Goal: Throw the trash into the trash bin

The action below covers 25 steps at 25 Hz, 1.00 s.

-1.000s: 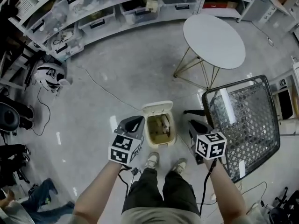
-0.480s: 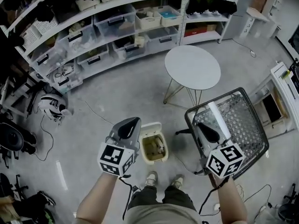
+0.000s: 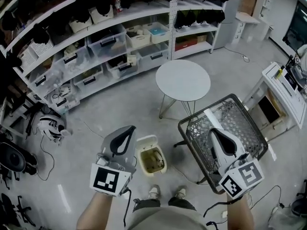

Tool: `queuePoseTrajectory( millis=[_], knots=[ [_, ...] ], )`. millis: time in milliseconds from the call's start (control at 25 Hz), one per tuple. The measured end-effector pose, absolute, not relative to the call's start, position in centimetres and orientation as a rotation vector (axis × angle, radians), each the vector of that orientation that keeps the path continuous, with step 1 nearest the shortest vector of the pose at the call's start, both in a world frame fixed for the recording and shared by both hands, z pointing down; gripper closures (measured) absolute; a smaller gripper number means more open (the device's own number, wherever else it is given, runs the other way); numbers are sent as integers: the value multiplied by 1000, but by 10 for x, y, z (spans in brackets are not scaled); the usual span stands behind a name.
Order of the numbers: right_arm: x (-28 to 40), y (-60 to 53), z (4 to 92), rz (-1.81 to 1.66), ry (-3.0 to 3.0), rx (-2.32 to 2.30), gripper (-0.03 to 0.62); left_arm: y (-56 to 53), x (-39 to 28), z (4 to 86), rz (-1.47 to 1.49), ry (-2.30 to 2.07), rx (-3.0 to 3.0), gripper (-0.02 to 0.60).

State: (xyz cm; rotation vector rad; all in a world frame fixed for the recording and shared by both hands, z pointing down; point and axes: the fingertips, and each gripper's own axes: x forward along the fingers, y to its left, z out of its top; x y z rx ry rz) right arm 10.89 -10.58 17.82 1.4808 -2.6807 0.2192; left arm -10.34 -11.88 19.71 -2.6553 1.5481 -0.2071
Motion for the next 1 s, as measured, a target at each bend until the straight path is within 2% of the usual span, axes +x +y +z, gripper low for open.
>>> queuePoseTrajectory(
  millis=[480,1000],
  knots=[
    [144,-51,114,0,-2718,1580,591,-84,-66,160,-143,1451,-2666,580],
    [146,-43,117,-118,-2698,1533,591,-79,-51,158,-129,1466,-2683,578]
  ],
)
